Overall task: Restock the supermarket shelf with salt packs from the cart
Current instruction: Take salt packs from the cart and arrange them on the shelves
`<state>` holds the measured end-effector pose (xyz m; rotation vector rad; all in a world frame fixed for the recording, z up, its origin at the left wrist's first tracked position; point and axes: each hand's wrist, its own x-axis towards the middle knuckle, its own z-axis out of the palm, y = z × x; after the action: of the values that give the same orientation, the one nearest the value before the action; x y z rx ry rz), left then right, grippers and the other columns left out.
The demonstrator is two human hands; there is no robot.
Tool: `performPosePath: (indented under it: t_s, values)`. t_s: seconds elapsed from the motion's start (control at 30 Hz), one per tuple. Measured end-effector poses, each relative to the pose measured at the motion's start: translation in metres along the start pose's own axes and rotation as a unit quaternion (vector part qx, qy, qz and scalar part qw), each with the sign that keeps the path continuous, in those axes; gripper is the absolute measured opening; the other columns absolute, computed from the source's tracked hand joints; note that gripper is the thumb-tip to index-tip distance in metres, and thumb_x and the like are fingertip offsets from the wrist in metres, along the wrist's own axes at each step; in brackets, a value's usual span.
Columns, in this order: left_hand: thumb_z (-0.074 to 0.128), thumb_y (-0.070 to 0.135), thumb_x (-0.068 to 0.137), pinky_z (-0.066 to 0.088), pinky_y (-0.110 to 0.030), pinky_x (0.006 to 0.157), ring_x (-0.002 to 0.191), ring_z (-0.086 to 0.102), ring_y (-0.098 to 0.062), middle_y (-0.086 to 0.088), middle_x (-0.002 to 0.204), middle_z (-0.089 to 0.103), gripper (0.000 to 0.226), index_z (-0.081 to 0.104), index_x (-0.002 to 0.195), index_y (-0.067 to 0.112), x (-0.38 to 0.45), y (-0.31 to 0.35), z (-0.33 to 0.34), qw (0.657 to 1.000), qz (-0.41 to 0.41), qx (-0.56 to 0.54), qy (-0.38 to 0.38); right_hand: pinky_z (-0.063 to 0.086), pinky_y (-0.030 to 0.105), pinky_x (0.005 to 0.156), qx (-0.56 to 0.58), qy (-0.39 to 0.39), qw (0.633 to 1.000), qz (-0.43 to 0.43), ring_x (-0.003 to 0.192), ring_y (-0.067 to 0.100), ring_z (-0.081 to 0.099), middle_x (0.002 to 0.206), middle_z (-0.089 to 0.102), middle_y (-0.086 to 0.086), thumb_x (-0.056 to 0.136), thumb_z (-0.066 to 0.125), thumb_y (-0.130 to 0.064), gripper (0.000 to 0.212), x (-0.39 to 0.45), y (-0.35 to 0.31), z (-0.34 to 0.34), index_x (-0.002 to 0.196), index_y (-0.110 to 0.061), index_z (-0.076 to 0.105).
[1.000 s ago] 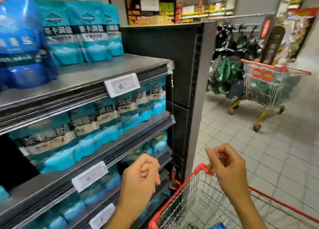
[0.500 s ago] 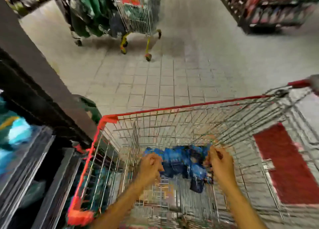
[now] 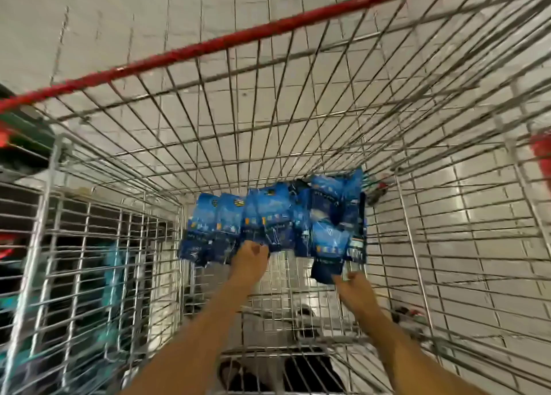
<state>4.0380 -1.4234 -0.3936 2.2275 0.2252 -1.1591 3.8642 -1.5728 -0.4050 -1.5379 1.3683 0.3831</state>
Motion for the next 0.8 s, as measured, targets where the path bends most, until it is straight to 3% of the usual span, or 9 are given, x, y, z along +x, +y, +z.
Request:
performPosePath:
  t_s: [0.07,0.13,0.23,0.33,0.37,0.43,0.53,0.67,0.8]
  values:
    - [0.047,0.026,0.099,0.048,-0.034,0.068,0.080,0.062,-0.031,-0.014,0.086,0.062,0.023,0.059,0.096,0.007,0.032,-0.001,0.019,1.000,-0.002,0.017,0.006,0.055,0.040,0.072,-0.017,0.022,1.000,0.003,0.084,0.032,0.065,0.087,0.066,0.017,0.088,0.072,-0.022,0.025,0.027,0.017,0.016,0.096,-0.001,0.060]
    - [0.052,0.029,0.098,0.052,-0.045,0.081,0.099,0.063,-0.041,-0.025,0.107,0.064,0.034,0.059,0.114,-0.001,0.060,0.000,0.035,0.999,-0.003,0.017,0.027,0.054,0.033,0.059,-0.025,0.040,0.998,-0.039,0.069,0.025,0.065,0.075,0.067,0.013,0.082,0.079,-0.017,0.020,0.049,0.028,0.026,0.085,-0.003,0.066]
    - [0.057,0.031,0.097,0.051,-0.045,0.091,0.108,0.060,-0.042,-0.026,0.118,0.063,0.049,0.052,0.127,-0.007,0.093,0.003,0.053,0.996,0.002,0.045,0.080,0.057,0.034,0.074,0.035,0.057,0.997,-0.049,0.085,0.023,0.068,0.095,0.071,0.011,0.079,0.081,-0.012,0.033,0.073,0.037,0.040,0.107,-0.002,0.066]
    - [0.063,0.038,0.092,0.044,-0.032,0.093,0.116,0.058,-0.034,-0.021,0.125,0.062,0.055,0.055,0.127,-0.004,0.114,0.005,0.070,0.991,0.003,0.061,0.120,0.049,0.007,0.060,0.108,0.091,0.989,-0.035,0.070,-0.008,0.065,0.086,0.068,-0.005,0.075,0.083,-0.006,0.035,0.089,0.043,0.053,0.103,-0.016,0.064]
    - [0.067,0.042,0.089,0.047,-0.034,0.098,0.117,0.058,-0.033,-0.018,0.128,0.061,0.060,0.056,0.128,-0.001,0.119,0.004,0.075,0.990,-0.001,0.061,0.131,0.044,0.001,0.052,0.128,0.095,0.987,-0.027,0.063,-0.015,0.062,0.079,0.067,-0.013,0.073,0.084,-0.005,0.036,0.094,0.046,0.057,0.099,-0.019,0.064]
    - [0.076,0.047,0.080,0.056,-0.043,0.084,0.105,0.064,-0.032,-0.014,0.113,0.065,0.060,0.060,0.117,0.001,0.125,0.005,0.082,0.989,-0.025,0.044,0.140,0.039,-0.001,0.045,0.160,0.090,0.983,-0.013,0.057,-0.022,0.058,0.067,0.063,-0.028,0.069,0.086,-0.005,0.035,0.100,0.053,0.060,0.089,-0.023,0.064]
    - [0.084,0.046,0.072,0.049,-0.034,0.060,0.075,0.061,-0.024,-0.004,0.079,0.059,0.044,0.055,0.085,0.014,0.132,0.007,0.085,0.990,-0.047,0.005,0.136,0.038,-0.001,0.043,0.177,0.081,0.981,0.000,0.055,-0.022,0.057,0.052,0.058,-0.032,0.064,0.091,-0.012,0.039,0.105,0.060,0.060,0.075,-0.033,0.059]
    - [0.083,0.036,0.074,0.057,-0.045,0.082,0.087,0.066,-0.031,-0.010,0.097,0.070,0.037,0.066,0.097,0.013,0.136,0.007,0.086,0.991,-0.039,-0.048,0.115,0.051,0.011,0.057,0.192,0.083,0.978,-0.008,0.071,-0.008,0.065,0.079,0.069,-0.022,0.062,0.092,-0.014,0.049,0.107,0.068,0.070,0.095,-0.033,0.061]
    - [0.074,0.032,0.083,0.055,-0.046,0.088,0.096,0.065,-0.034,-0.013,0.105,0.071,0.028,0.068,0.102,0.012,0.133,0.008,0.087,0.993,-0.006,-0.002,0.121,0.053,0.018,0.065,0.217,0.103,0.971,0.010,0.090,0.015,0.067,0.099,0.066,-0.006,0.067,0.087,-0.001,0.063,0.096,0.079,0.072,0.118,-0.015,0.053]
